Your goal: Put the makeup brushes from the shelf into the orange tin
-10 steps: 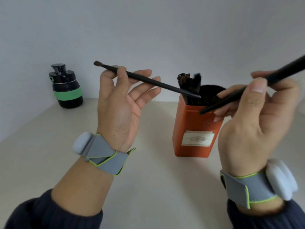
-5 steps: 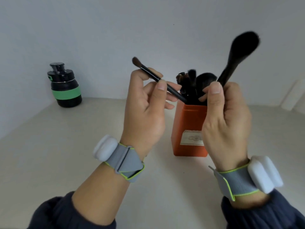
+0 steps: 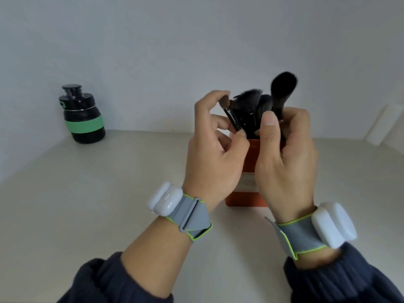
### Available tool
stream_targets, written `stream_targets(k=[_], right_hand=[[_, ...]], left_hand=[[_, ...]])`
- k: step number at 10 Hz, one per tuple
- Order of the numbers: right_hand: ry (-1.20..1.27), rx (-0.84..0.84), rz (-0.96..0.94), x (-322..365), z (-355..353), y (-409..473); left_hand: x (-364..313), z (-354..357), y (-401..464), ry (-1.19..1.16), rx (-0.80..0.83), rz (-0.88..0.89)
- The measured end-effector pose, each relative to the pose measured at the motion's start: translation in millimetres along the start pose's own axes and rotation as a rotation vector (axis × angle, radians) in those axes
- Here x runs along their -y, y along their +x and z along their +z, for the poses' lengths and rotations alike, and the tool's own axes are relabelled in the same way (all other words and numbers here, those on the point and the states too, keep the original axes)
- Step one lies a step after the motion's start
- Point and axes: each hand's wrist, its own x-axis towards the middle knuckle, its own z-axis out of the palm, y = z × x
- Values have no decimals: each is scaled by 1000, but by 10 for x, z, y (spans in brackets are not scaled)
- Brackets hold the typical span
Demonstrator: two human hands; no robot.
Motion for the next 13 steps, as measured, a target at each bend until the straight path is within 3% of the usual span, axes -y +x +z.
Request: stream_targets(k=[2, 6, 8, 10, 13], right_hand=[[-54, -9, -36, 16, 1, -1], [-150, 59, -21, -46, 19, -11], [-102, 24, -11, -22, 11, -20], [47, -90, 25, -40, -6, -15], [168, -195, 18, -72, -47, 19]], left_hand=[[-6, -2, 7, 92, -25, 66], [53, -10, -17, 117, -12, 3], [69, -14, -23, 114, -2, -15], [122, -69, -16, -31, -41, -47], [623, -252, 84, 159, -111, -364]])
